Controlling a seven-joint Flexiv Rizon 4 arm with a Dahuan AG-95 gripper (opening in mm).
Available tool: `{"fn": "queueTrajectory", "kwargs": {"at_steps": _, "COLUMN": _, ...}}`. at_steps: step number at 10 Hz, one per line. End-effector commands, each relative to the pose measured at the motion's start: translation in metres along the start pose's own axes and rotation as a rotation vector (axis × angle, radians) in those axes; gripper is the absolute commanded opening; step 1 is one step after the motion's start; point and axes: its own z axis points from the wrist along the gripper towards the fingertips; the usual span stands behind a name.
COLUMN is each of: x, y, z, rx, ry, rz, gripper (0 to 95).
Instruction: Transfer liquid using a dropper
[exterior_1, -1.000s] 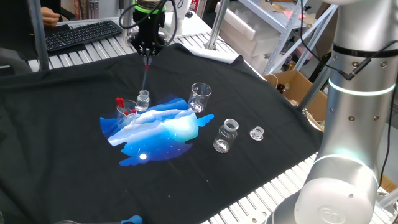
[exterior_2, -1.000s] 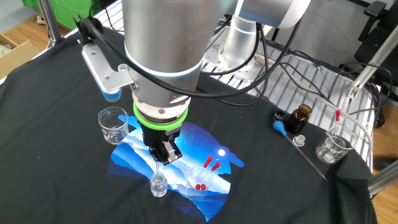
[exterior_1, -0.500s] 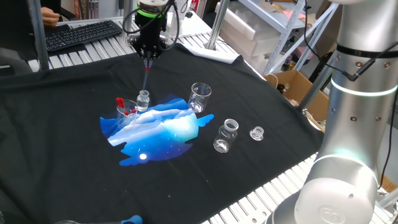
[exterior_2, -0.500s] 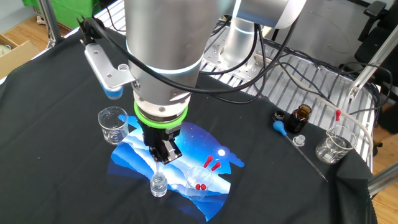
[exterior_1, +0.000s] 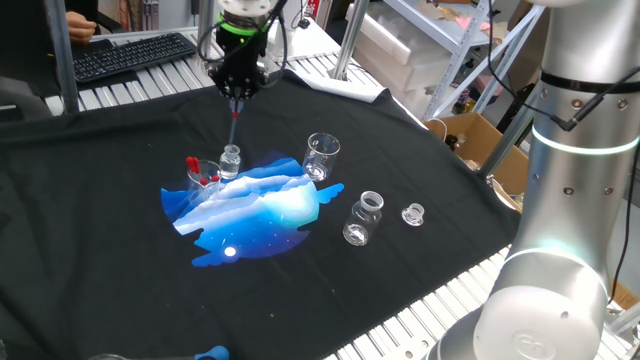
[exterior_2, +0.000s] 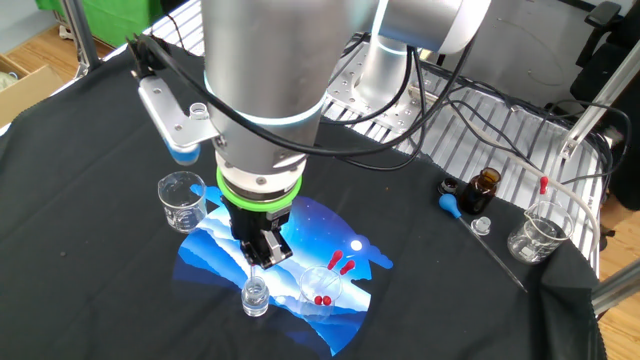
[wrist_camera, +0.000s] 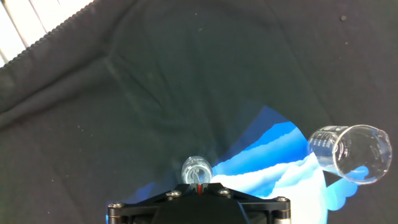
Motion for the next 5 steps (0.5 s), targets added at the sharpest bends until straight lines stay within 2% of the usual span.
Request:
{"fn": "queueTrajectory", "kwargs": {"at_steps": 1, "x": -0.0014, "y": 0.0022, "z": 0.0024, "rx": 0.0, "ry": -0.001, "rz": -0.002, "gripper": 0.0}}
{"fn": "queueTrajectory", "kwargs": {"at_steps": 5, "x": -0.0014, "y": 0.0042, "z": 0.0116, "rx": -0.006, "ry": -0.02, "rz": -0.011, "gripper": 0.0}}
